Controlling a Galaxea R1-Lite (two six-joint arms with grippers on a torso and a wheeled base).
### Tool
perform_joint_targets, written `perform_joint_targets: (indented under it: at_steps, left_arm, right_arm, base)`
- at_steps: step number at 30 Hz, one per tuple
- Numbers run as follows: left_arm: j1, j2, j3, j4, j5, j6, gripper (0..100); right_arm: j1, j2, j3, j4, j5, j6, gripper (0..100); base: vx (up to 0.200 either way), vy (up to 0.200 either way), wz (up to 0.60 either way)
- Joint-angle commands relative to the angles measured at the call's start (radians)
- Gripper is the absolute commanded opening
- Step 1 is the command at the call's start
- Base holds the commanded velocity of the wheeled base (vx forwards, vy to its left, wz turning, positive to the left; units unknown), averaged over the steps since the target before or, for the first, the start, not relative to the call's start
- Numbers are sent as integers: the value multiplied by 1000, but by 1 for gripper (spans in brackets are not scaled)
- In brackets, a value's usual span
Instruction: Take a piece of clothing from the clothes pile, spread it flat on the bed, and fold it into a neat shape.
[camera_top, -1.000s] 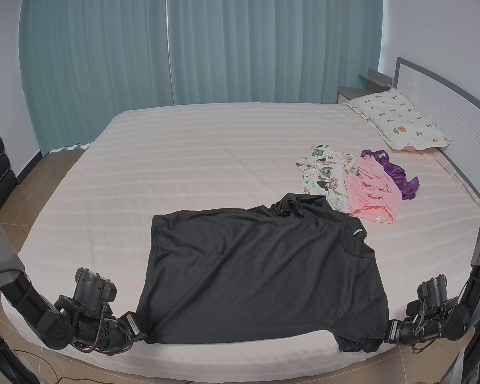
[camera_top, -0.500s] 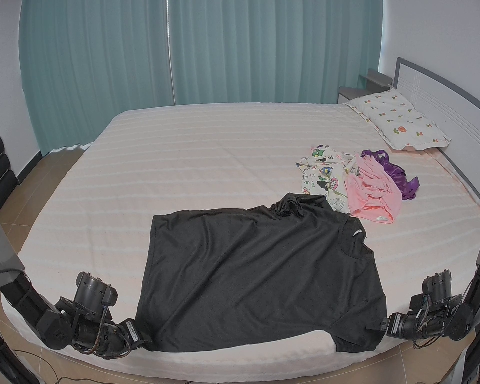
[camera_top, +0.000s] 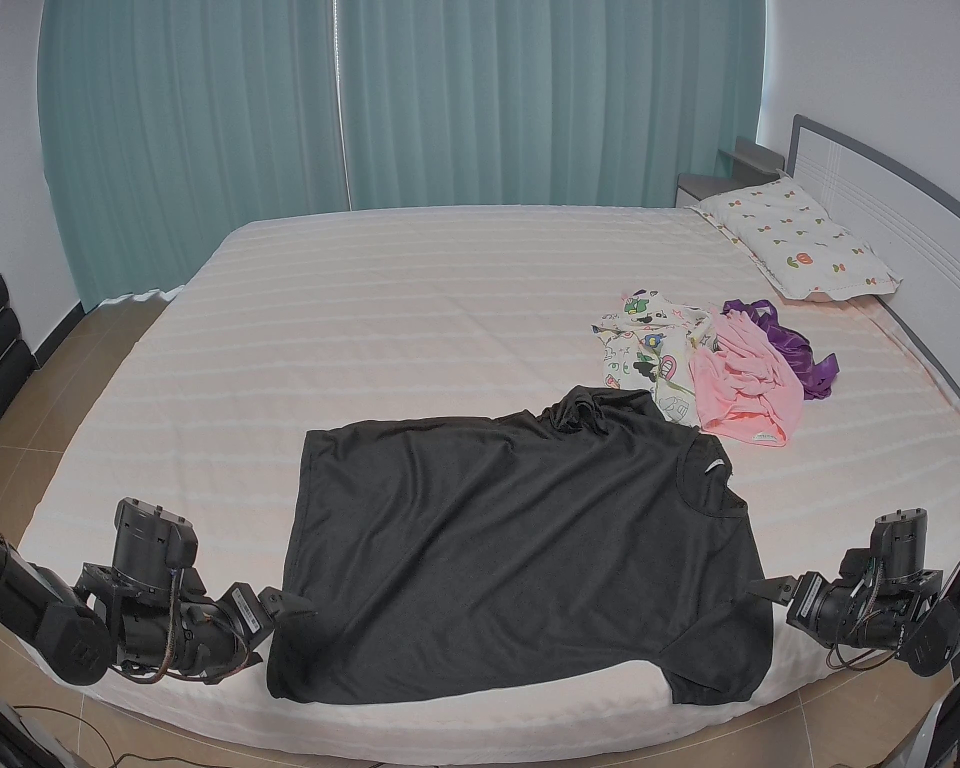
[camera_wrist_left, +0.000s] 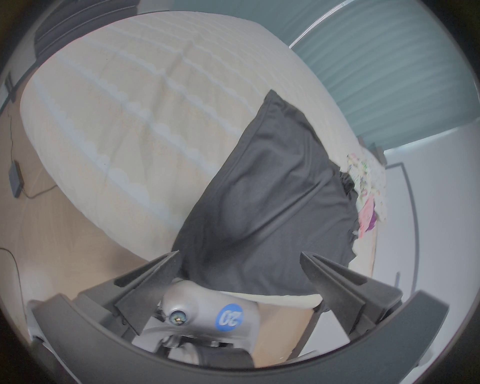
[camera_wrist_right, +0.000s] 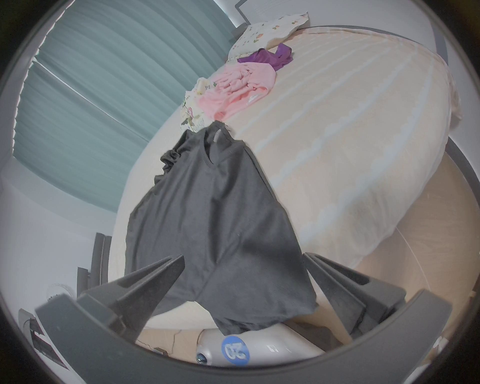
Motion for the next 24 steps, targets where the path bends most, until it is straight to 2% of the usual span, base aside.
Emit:
perform_joint_targets:
  at_steps: [1, 6, 15, 24]
  left_arm:
    - [25, -32, -36, -1, -23, -46, 100]
    - [36, -30, -38, 0, -70, -52, 100]
    - [51, -27, -42, 0, -90, -52, 100]
    - [50, 2, -50, -1, -89, -52, 100]
  right_arm:
    - [6, -23, -12, -36, -3, 41, 100]
    - [15, -18, -15, -99, -6, 110, 100]
    - [23, -15, -12, -104, -4, 112, 100]
    - [24, -1, -9, -104, -1, 112, 100]
  base:
    - [200, 0, 0]
    - [200, 0, 0]
    - [200, 0, 0]
    - [0, 0, 0]
